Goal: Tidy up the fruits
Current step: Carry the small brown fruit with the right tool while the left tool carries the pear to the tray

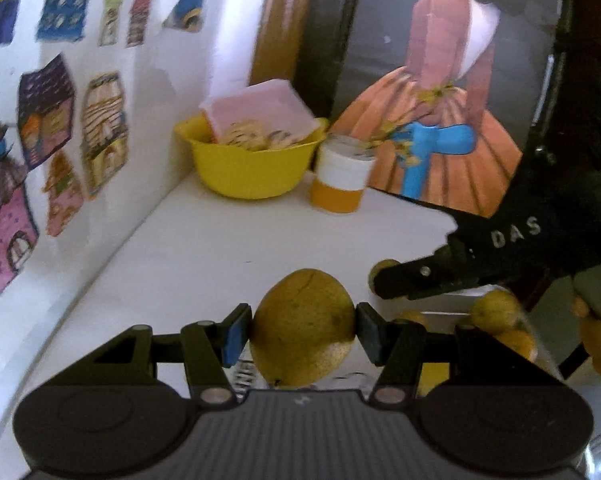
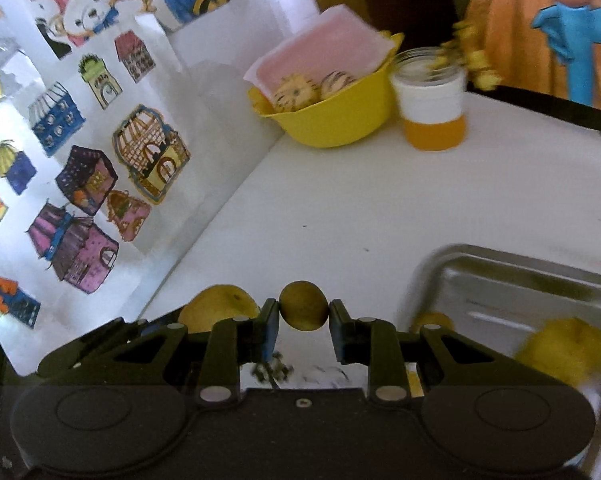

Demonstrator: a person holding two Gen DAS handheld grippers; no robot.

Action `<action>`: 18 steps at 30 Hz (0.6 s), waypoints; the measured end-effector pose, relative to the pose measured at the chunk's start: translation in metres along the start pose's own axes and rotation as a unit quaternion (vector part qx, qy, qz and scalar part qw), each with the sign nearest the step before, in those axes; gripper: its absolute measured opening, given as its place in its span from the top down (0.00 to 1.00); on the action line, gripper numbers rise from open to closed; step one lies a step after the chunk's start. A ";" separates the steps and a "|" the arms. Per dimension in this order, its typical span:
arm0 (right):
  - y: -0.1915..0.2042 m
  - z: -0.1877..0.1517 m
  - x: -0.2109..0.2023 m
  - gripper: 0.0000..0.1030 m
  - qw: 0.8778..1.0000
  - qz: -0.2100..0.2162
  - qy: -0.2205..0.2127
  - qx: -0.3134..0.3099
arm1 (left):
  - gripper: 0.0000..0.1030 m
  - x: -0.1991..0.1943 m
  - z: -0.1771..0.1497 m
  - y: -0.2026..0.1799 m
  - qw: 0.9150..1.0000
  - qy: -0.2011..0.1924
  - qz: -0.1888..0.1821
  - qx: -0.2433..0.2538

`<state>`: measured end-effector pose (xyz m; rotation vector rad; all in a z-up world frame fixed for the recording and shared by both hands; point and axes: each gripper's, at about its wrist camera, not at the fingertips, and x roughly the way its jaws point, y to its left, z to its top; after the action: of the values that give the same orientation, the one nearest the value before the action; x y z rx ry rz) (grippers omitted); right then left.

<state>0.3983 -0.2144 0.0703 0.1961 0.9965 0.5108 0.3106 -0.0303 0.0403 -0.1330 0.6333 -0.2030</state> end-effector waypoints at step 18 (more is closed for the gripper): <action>-0.055 -0.119 -0.127 0.72 0.994 -0.071 -0.076 -0.032 | 0.41 -0.029 -0.038 -0.092 0.996 0.018 -0.082 0.028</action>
<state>0.2602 -0.3332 0.0801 0.1033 0.8382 0.3913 0.2513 -0.1154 0.0437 -0.1274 0.6533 -0.3811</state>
